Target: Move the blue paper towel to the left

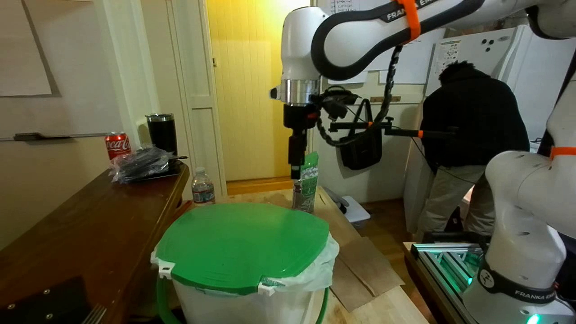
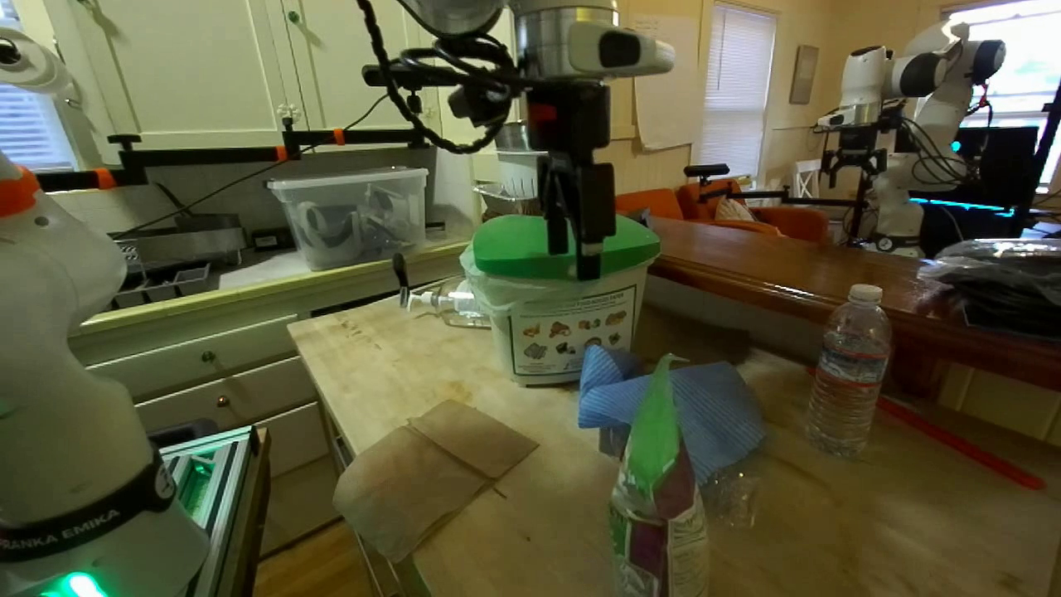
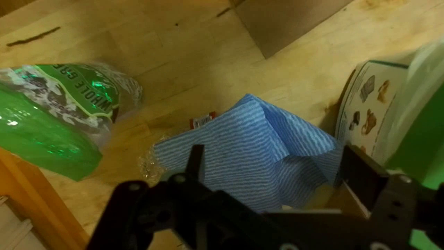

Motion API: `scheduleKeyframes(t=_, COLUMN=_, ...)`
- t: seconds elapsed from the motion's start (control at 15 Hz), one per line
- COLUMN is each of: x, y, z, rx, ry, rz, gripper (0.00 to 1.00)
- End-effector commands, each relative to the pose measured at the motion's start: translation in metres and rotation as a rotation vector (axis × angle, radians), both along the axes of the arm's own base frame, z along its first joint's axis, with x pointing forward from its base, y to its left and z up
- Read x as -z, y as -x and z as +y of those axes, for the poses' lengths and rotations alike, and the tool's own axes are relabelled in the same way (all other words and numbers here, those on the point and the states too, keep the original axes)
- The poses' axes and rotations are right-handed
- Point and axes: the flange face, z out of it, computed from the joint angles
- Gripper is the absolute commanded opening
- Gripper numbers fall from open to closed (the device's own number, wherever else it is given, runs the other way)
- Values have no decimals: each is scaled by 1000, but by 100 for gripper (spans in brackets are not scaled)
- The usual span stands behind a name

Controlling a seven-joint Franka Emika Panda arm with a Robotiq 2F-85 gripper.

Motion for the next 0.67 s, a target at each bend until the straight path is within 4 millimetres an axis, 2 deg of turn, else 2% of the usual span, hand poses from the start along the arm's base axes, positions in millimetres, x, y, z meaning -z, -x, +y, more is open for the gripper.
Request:
scheduleKeyframes(t=0.0, x=34, y=-50, z=-5, rx=77, ry=-15, rz=29, gripper=100)
scheduleKeyframes(t=0.13, x=53, y=-63, z=-10, rx=117, ry=-44, rz=49, gripper=100)
scheduleKeyframes(t=0.33, x=85, y=-69, z=-15, rx=255, ry=-115, rz=115, gripper=100)
scheduleKeyframes(t=0.6, x=114, y=-77, z=-5, rx=302, ry=-141, rz=125, gripper=100)
